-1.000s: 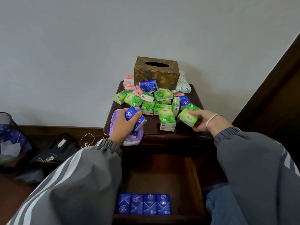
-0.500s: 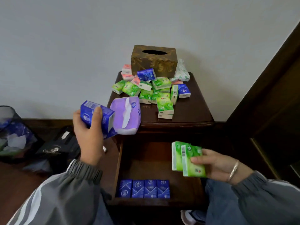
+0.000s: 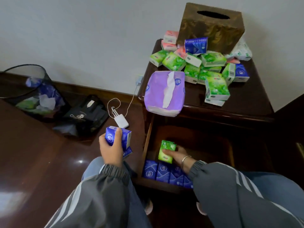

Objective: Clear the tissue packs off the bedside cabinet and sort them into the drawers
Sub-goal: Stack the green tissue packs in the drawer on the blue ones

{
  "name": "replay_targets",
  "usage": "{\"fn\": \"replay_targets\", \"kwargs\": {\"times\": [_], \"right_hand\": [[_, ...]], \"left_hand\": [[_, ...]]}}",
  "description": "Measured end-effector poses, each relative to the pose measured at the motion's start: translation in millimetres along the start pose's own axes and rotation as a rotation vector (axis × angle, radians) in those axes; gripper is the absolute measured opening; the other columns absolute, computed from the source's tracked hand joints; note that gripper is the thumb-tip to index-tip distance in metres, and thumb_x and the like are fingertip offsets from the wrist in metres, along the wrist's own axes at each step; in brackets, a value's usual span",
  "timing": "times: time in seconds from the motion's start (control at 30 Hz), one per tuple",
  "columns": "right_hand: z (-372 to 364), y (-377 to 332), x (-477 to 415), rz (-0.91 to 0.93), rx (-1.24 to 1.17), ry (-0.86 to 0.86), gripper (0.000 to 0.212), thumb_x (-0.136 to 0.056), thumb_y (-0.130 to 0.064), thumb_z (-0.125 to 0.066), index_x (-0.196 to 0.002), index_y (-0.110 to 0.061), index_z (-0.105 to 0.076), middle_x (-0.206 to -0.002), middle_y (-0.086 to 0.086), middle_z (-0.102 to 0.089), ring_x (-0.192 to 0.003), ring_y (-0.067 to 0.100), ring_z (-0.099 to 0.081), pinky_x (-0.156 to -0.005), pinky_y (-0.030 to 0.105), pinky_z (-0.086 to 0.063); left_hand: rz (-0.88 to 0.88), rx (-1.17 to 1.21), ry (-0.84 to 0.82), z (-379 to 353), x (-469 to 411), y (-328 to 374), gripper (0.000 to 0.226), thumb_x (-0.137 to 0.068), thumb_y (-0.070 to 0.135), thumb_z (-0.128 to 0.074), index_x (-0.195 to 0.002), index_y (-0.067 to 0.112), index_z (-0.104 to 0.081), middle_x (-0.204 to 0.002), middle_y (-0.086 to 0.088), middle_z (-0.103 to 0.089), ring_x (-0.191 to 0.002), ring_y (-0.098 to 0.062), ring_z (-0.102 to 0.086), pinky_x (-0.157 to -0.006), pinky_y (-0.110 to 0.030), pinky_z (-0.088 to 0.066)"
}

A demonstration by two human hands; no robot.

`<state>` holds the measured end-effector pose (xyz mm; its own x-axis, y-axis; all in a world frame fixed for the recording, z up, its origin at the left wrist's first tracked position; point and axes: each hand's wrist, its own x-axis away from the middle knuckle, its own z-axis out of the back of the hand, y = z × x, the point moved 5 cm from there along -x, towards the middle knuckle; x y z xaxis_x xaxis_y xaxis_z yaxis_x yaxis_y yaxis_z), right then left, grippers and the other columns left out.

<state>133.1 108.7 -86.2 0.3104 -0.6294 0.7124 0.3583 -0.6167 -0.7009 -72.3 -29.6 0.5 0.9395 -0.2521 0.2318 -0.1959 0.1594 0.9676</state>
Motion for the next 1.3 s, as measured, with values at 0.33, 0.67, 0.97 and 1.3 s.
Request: {"fn": "replay_targets", "kwargs": {"times": [0.33, 0.67, 0.97, 1.3], "right_hand": [[-29, 15, -38, 0.028, 0.374, 0.017, 0.051, -0.082, -0.023, -0.071, -0.124, -0.004, -0.05, -0.122, 0.016, -0.062, -0.11, 0.03, -0.06, -0.1, 0.043, -0.046], [-48, 17, -41, -0.001, 0.507, -0.033, 0.038, -0.088, -0.007, -0.058, -0.125, -0.004, -0.052, -0.122, 0.018, -0.062, -0.111, 0.031, -0.059, -0.099, 0.04, -0.047], [-28, -20, -11, 0.022, 0.441, -0.016, 0.047, -0.097, -0.033, -0.045, -0.137, -0.01, -0.042, -0.14, 0.012, -0.048, -0.123, 0.024, -0.051, -0.097, 0.027, -0.043], [16, -22, 71, 0.041, 0.23, -0.304, 0.011, -0.085, -0.011, -0.065, -0.091, -0.019, -0.06, -0.08, 0.0, -0.066, -0.068, 0.01, -0.061, -0.064, 0.024, -0.05]], "left_hand": [[0.094, 0.038, -0.057, -19, -16, -23, 0.02, -0.082, 0.038, -0.07, -0.086, 0.028, -0.053, -0.078, 0.009, -0.062, -0.054, 0.012, -0.059, -0.046, -0.005, -0.042], [0.173, 0.025, -0.149, -27, -15, -30, 0.03, -0.08, 0.044, -0.069, -0.096, 0.023, -0.056, -0.079, 0.006, -0.066, -0.062, -0.002, -0.065, -0.063, -0.027, -0.054], [0.1, -0.149, -0.383, -43, -4, -30, 0.031, -0.08, 0.047, -0.069, -0.086, 0.02, -0.056, -0.072, 0.01, -0.063, -0.061, 0.0, -0.062, -0.06, -0.016, -0.048], [0.057, -0.521, -1.007, -86, 74, -42, 0.03, -0.101, 0.043, -0.035, -0.092, 0.024, -0.057, -0.09, 0.015, -0.059, -0.083, 0.011, -0.054, -0.078, -0.003, -0.034]]}}
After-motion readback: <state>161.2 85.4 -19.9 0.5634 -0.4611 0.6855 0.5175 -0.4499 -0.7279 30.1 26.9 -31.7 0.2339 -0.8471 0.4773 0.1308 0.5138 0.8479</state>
